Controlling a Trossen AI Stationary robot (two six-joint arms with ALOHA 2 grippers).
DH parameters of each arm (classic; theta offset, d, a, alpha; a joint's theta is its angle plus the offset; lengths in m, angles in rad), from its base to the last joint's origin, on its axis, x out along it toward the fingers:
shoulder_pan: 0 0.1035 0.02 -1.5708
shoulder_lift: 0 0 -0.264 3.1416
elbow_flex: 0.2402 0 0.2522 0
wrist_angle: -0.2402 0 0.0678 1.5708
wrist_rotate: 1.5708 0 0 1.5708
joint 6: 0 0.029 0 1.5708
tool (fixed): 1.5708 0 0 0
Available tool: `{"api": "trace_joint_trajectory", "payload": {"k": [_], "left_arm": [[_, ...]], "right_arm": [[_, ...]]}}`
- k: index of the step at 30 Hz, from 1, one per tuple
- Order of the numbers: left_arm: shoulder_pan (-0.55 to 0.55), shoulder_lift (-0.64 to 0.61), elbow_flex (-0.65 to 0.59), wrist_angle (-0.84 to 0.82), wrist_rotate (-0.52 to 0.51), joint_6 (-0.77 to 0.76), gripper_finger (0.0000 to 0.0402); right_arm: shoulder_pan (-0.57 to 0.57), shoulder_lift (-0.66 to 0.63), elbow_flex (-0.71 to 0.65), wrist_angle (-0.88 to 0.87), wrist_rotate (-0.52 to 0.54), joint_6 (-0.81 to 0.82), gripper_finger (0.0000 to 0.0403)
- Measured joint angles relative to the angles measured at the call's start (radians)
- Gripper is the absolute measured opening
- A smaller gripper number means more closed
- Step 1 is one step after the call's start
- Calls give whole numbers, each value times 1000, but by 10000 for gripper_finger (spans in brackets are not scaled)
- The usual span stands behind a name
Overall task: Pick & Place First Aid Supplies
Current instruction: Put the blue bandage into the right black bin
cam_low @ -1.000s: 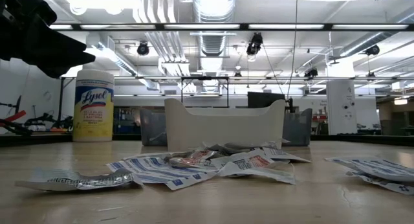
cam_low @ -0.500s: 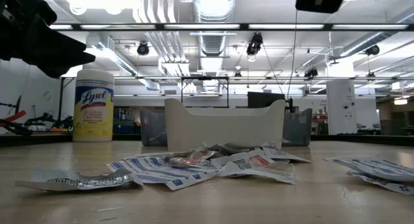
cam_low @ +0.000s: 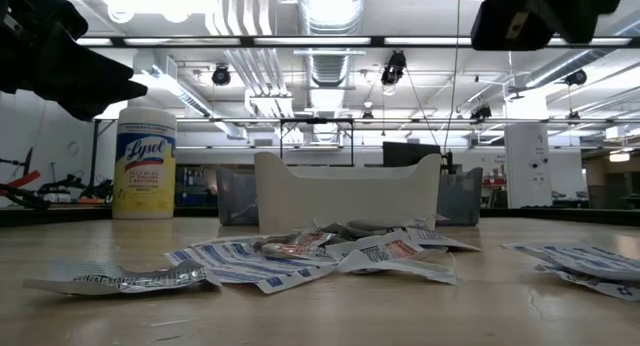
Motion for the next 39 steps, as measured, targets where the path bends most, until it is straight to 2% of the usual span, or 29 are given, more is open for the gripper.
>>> {"api": "trace_joint_trajectory", "payload": {"k": [3, 16, 19, 28, 39], "left_arm": [[0, 0, 0, 0, 0, 0, 177], [-1, 1, 0, 0, 0, 0, 177], [-1, 1, 0, 0, 0, 0, 177], [-1, 1, 0, 0, 0, 0, 177], [-1, 1, 0, 0, 0, 0, 177]], "right_arm": [[11, 23, 0, 5, 43, 1, 93], [23, 156, -1, 51, 79, -37, 153], [22, 186, -2, 51, 120, -57, 155], [28, 272, -3, 53, 120, -64, 155], [28, 266, -5, 52, 169, -62, 162]]}}
